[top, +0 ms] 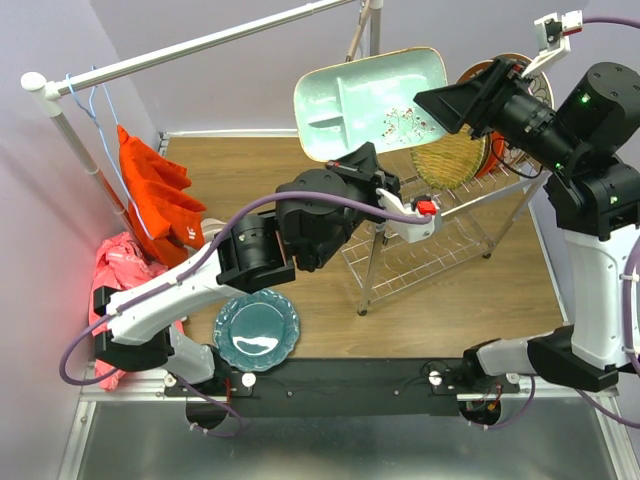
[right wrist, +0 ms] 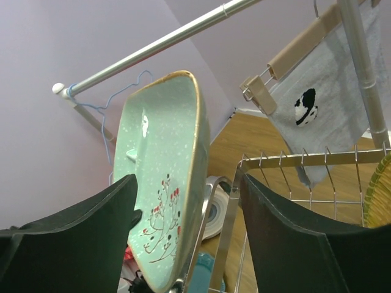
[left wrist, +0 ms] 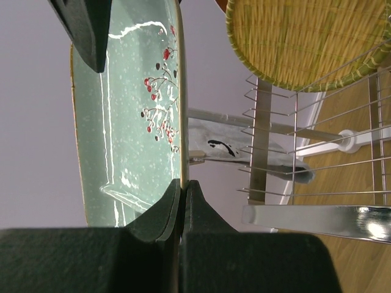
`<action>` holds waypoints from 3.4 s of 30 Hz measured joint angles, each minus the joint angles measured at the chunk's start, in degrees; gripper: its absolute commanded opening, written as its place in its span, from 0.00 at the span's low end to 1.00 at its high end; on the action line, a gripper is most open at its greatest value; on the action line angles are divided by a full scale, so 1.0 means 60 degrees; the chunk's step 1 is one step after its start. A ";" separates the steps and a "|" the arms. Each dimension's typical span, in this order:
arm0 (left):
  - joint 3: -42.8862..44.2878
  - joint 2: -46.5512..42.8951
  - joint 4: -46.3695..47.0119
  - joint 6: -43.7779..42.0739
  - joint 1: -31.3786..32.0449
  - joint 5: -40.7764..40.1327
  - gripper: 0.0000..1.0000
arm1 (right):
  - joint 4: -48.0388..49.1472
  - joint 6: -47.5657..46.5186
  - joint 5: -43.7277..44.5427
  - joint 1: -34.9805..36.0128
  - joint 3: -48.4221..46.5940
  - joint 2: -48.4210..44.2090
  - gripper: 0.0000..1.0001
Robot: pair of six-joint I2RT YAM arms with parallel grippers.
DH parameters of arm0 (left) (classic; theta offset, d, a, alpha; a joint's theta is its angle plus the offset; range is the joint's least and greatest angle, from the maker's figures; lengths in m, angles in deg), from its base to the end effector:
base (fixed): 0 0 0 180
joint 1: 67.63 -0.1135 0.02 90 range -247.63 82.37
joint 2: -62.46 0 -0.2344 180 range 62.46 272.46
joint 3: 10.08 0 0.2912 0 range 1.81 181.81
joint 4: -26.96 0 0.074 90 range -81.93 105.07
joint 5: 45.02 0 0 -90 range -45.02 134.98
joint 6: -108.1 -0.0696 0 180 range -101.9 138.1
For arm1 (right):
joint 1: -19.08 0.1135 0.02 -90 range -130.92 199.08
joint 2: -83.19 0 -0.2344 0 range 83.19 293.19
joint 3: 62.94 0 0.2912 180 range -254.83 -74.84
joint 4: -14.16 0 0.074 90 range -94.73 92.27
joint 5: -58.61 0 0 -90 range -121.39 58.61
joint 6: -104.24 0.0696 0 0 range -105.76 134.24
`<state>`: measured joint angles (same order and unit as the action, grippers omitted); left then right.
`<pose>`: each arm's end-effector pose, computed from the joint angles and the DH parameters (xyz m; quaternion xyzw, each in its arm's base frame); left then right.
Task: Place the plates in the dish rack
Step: Pass the plate from the left arm to the right, then pass the plate from the right arm to the left
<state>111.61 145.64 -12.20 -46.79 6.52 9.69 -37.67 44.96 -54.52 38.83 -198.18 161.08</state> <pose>0.1345 -0.3265 0.5261 0.5603 0.4367 0.1608 0.6852 0.2405 0.1154 0.6011 -0.0848 0.6698 0.4311 0.5986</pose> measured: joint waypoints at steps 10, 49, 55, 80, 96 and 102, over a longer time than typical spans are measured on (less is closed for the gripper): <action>-0.0011 0.0153 0.0324 -0.0364 0.0117 -0.0368 0.00 | 0.0004 0.0120 0.0015 -0.0058 -0.0004 0.0168 0.37; -0.1096 0.0514 0.2772 -0.1359 0.0463 -0.1373 0.85 | -0.0404 0.0652 -0.1049 -0.1894 -0.0659 0.0579 0.00; -0.1330 0.0510 0.3308 -0.1173 0.0812 -0.1745 0.87 | 0.0022 0.1392 -0.1763 -0.3064 -0.0273 0.0517 0.00; -0.1260 -0.1599 0.4765 0.9653 -0.0922 0.1628 0.93 | 0.1690 0.1341 -0.0361 -0.3931 -0.0058 0.0095 0.00; -0.3122 -0.1617 0.7144 1.8287 -0.5519 0.7657 0.84 | 0.3920 0.1300 -0.0127 -0.3931 0.2269 -0.1126 0.01; -0.2503 -0.0889 0.7140 1.9045 -0.5555 0.8586 0.82 | 0.4645 0.1330 -0.0459 -0.3931 0.2991 -0.1606 0.01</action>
<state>96.60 140.30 30.64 67.48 -26.82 61.20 -9.81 52.94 -57.28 15.24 -180.24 151.44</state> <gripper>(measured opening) 0.834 0.061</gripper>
